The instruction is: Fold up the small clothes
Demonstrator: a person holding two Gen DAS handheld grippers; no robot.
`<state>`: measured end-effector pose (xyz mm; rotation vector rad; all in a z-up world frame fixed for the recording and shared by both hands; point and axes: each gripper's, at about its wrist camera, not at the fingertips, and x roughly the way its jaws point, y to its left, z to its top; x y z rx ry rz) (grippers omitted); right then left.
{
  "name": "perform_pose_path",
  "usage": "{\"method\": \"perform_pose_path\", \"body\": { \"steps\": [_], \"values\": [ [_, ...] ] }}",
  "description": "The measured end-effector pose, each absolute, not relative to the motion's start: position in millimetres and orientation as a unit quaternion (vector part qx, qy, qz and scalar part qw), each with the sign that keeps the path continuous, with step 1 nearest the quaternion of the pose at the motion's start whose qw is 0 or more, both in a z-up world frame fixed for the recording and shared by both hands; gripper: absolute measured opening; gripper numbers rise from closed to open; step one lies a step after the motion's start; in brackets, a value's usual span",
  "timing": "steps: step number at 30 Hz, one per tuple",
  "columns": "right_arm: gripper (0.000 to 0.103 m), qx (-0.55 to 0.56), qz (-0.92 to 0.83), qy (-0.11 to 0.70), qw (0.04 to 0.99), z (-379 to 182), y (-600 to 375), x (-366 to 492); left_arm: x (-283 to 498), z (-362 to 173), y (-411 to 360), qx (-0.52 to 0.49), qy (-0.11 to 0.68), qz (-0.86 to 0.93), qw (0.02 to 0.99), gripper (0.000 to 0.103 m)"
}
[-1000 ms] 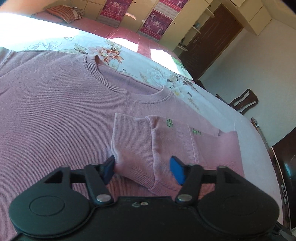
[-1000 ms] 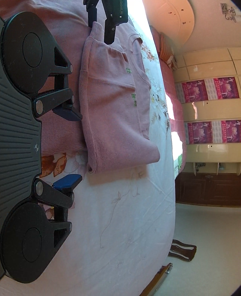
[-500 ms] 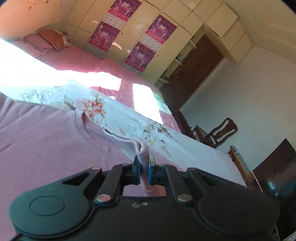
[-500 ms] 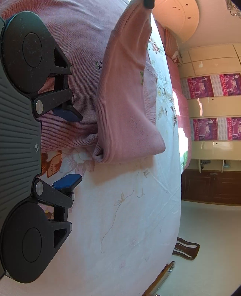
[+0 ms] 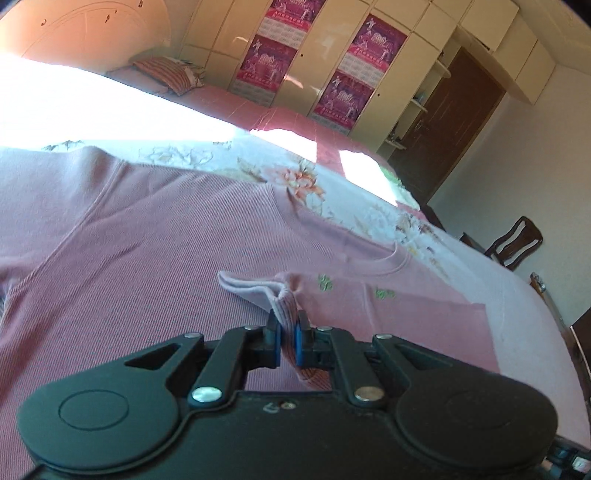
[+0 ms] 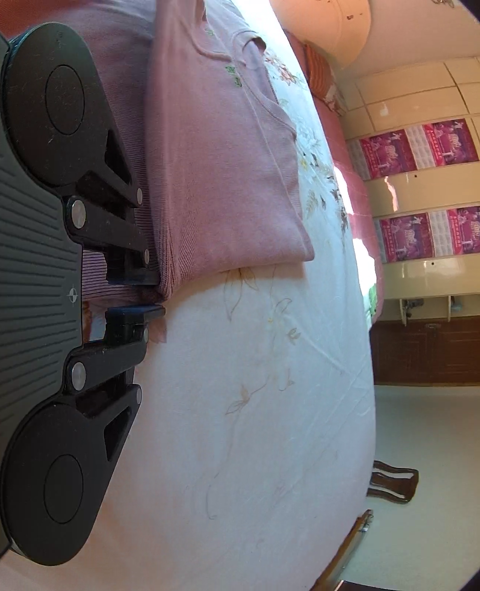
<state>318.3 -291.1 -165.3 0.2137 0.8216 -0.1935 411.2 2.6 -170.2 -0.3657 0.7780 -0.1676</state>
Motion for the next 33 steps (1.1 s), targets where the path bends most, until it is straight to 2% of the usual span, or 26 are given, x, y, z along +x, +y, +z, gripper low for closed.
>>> {"method": "perform_pose_path", "body": {
  "steps": [3, 4, 5, 7, 9, 10, 11, 13, 14, 26, 27, 28, 30, 33],
  "values": [
    [0.01, 0.109, -0.081, 0.407, 0.903, -160.8, -294.4, 312.8, 409.7, -181.9, 9.6, -0.163, 0.4, -0.066, 0.9, 0.008],
    [0.01, 0.115, -0.079, 0.41, 0.902, -158.0, -296.7, 308.4, 406.7, -179.2, 11.8, -0.157, 0.396, -0.059, 0.903, 0.017],
    [0.01, 0.121, -0.075, 0.41, 0.901, -154.1, -299.3, 303.0, 402.5, -174.1, 14.9, -0.148, 0.388, -0.048, 0.909, 0.022],
    [0.011, 0.126, -0.076, 0.395, 0.907, -144.2, -302.3, 291.7, 393.8, -163.2, 21.2, -0.142, 0.364, -0.031, 0.92, 0.041],
    [0.012, 0.131, -0.08, 0.376, 0.914, -135.5, -306.9, 290.1, 387.3, -153.8, 25.5, -0.142, 0.342, -0.028, 0.929, 0.048],
    [0.014, 0.139, -0.078, 0.372, 0.915, -131.5, -309.4, 297.1, 387.9, -149.8, 24.3, -0.135, 0.335, -0.033, 0.932, 0.048],
    [0.016, 0.146, -0.075, 0.373, 0.913, -131.2, -312.3, 306.2, 390.9, -146.7, 20.2, -0.128, 0.334, -0.041, 0.933, 0.048],
    [0.042, 0.154, -0.075, 0.374, 0.912, -133.7, -314.2, 325.8, 401.5, -145.4, 9.3, -0.123, 0.341, -0.059, 0.93, 0.048],
    [0.044, 0.156, -0.07, 0.374, 0.911, -136.0, -314.3, 338.0, 405.6, -145.8, 2.9, -0.122, 0.343, -0.068, 0.929, 0.048],
    [0.043, 0.212, -0.039, 0.394, 0.893, -159.7, -324.7, 452.5, 443.6, -184.1, -35.5, -0.088, 0.385, -0.091, 0.914, 0.048],
    [0.036, 0.208, -0.039, 0.395, 0.894, -160.2, -323.7, 457.8, 444.9, -189.6, -34.9, -0.08, 0.388, -0.088, 0.914, 0.048],
    [0.017, 0.2, -0.044, 0.401, 0.893, -161.4, -322.6, 462.5, 443.2, -192.1, -36.4, -0.064, 0.381, -0.088, 0.918, 0.048],
    [0.012, 0.184, -0.053, 0.402, 0.895, -166.1, -324.1, 466.6, 439.8, -195.0, -42.0, -0.026, 0.372, -0.091, 0.923, 0.048],
    [0.012, 0.165, -0.059, 0.398, 0.901, -168.7, -319.9, 465.0, 438.1, -193.7, -43.5, -0.017, 0.371, -0.09, 0.924, 0.048]
  ]
}}
